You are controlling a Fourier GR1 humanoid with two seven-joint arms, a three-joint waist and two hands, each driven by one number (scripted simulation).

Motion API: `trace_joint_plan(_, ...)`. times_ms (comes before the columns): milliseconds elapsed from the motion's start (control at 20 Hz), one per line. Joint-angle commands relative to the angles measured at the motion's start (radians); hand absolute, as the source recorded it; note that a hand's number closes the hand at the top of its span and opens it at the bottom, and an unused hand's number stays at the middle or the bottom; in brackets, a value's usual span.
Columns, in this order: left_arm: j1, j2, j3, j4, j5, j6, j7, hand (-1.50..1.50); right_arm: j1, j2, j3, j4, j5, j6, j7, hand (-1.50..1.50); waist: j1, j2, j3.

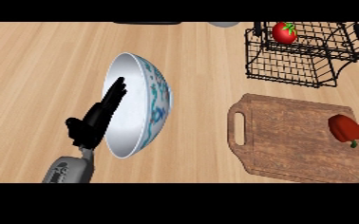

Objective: Pick the tomato from the cutting board and place it in the tiered basket

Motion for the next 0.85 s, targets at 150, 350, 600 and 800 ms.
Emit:
trace_joint_plan(150, 0.004, -0.018, -0.008, -0.007, -0.008, 0.008, -0.002, 0.0, 0.065, -0.149, -0.067, -0.03, -0.021, -0.197, -0.079, -1.5, 0.002, 0.002, 0.001)
trace_joint_plan(350, 0.03, -0.004, -0.013, -0.036, -0.01, 0.0, 0.016, 0.0, 0.136, -0.281, -0.181, -0.005, -0.122, -0.103, -0.17, -1.5, 0.003, 0.003, 0.003)
trace_joint_plan(600, -0.021, 0.014, 0.029, -0.016, 0.006, 0.001, 0.028, 0.0, 0.29, -0.449, -0.256, 0.052, -0.186, 0.118, -0.262, -1.5, -0.019, 0.009, 0.007)
trace_joint_plan(800, 0.02, -0.016, -0.004, -0.031, -0.017, 0.016, -0.007, 0.0, 0.377, -0.531, -0.272, 0.089, -0.193, 0.213, -0.292, -1.5, -0.012, 0.012, 0.009)
